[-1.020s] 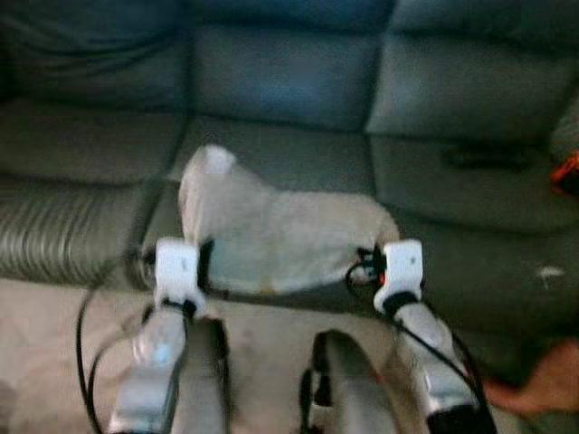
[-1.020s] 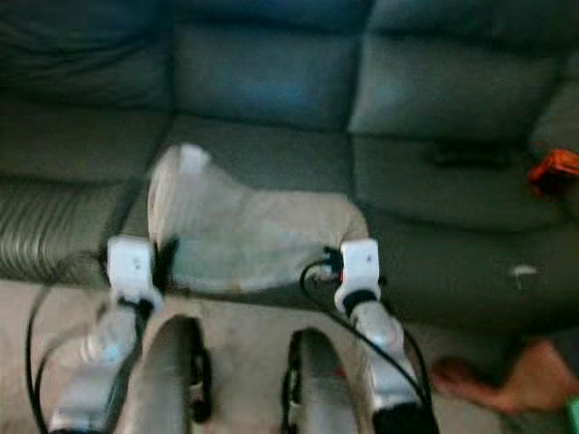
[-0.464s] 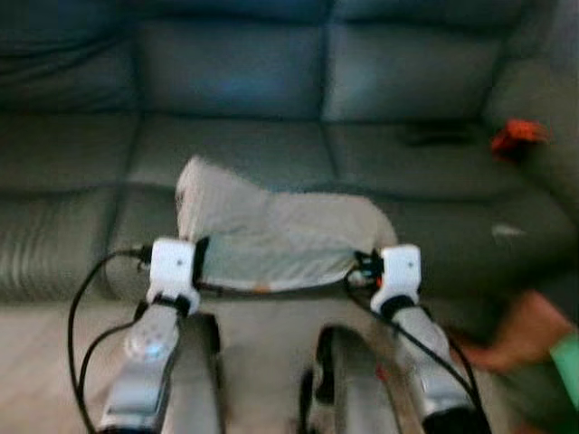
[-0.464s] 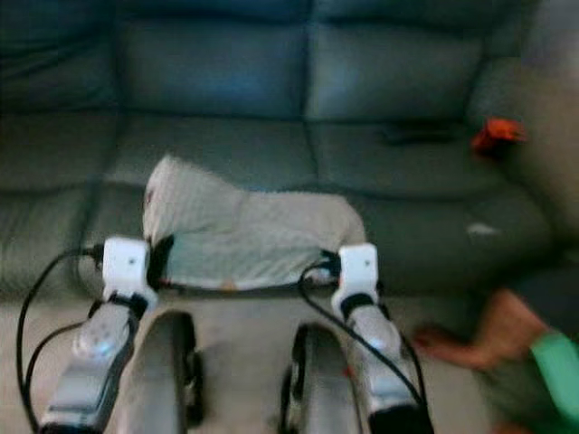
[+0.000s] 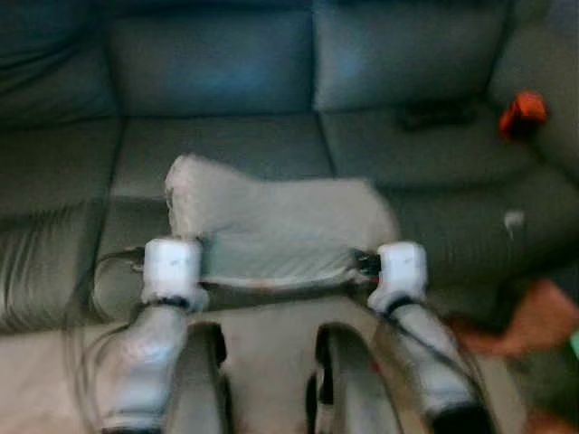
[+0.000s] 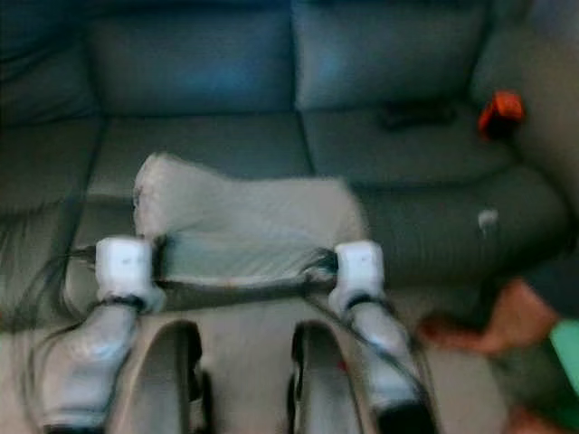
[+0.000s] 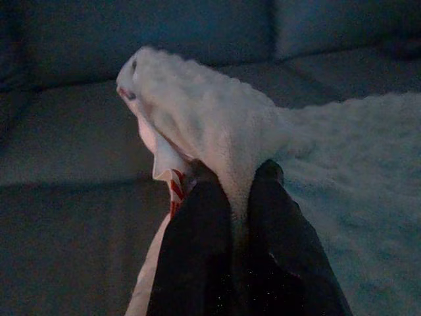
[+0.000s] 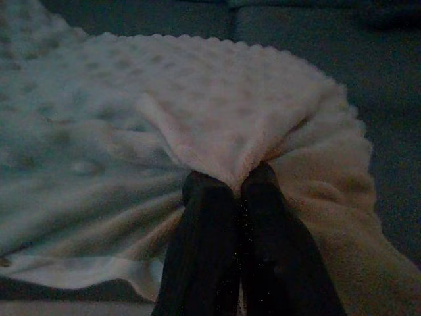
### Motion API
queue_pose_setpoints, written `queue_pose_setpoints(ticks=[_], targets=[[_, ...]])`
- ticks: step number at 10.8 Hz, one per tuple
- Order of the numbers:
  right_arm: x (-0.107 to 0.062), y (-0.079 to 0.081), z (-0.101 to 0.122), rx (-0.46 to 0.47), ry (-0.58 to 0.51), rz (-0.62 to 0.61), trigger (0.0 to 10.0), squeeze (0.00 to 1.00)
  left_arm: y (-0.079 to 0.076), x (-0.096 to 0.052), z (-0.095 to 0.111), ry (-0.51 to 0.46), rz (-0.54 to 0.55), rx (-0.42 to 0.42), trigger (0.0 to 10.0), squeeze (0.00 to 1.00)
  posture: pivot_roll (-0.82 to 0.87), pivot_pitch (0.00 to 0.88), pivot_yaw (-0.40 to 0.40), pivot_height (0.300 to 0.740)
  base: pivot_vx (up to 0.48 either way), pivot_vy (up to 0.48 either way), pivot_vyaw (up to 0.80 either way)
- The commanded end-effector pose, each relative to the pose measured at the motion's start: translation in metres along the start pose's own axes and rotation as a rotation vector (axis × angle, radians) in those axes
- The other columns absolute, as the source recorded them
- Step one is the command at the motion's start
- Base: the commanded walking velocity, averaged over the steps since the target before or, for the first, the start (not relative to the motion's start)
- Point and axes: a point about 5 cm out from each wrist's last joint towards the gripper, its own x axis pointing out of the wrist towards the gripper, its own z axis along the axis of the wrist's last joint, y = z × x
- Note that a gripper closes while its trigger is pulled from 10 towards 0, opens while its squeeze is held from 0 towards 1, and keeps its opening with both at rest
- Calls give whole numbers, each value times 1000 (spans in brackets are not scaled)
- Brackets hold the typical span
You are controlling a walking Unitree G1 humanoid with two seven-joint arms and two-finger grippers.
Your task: Move the pillow to the sofa
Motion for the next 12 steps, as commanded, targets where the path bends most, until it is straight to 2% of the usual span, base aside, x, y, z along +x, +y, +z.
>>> queue_pose_setpoints(ticks=[1,5,7,8,11,12], targets=[[3,8,3,17,-18,23,10000,0,10,-4,-2,8,24,21,10000,0,-21,205,-69,620,307,0,0],[3,15,4,13,-27,97,10000,0,24,-3,0,6,119,69,10000,0,-18,209,-63,620,0,0,0],[4,17,7,-18,-43,123,10000,0,32,-2,2,-6,164,105,10000,0,-19,212,-63,620,0,0,697],[5,16,9,-3,-50,120,10000,0,36,0,3,-8,180,111,10000,0,-18,213,-64,620,0,0,706],[4,16,9,13,-49,131,10000,0,42,8,7,-18,195,118,10000,0,-20,223,-63,620,0,0,152],[5,12,12,18,-58,123,10000,0,47,11,10,-29,214,129,10000,0,-21,237,-62,620,0,0,0]])
